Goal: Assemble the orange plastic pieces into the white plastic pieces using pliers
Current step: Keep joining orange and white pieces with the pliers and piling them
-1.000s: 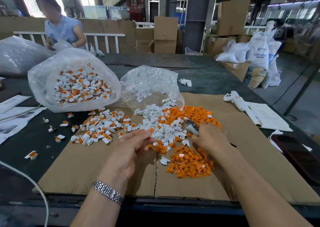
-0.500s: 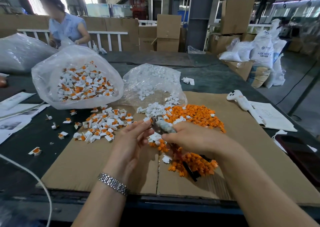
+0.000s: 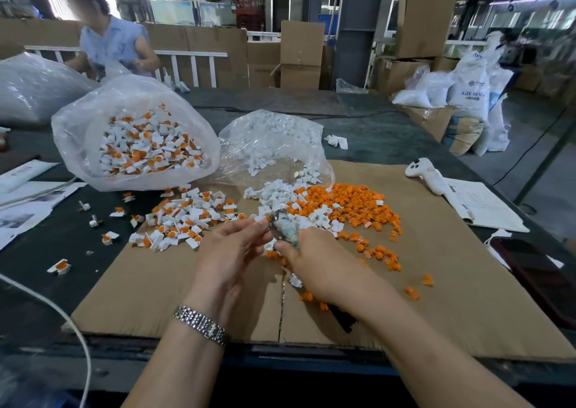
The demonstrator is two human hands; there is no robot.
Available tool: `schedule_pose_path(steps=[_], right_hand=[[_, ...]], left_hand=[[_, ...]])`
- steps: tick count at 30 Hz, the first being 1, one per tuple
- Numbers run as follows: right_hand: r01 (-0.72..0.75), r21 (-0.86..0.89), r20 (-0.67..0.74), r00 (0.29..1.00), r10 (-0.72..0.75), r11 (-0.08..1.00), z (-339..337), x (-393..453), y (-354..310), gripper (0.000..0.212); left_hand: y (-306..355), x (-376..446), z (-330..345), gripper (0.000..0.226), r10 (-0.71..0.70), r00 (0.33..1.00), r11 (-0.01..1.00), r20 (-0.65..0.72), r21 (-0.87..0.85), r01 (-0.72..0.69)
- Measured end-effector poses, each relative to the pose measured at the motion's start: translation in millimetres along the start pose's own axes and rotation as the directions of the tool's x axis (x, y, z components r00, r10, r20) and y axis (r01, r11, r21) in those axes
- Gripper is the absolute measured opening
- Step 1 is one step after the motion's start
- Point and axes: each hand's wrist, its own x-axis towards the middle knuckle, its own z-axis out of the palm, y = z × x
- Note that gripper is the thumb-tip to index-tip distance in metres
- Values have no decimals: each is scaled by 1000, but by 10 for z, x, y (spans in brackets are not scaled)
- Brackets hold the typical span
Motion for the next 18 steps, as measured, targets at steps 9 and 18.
schedule_pose_path(steps=[9,18], right_hand=[[-36,41,78,996,32,999,-349,96,248,45],[-374,-360,-268,919,289,855,-470,384,915,57]], left_hand=[[141,99,-189,12,100,991,995,-87,25,-98],[124,168,-312,23,233,935,939,-268,313,-145]])
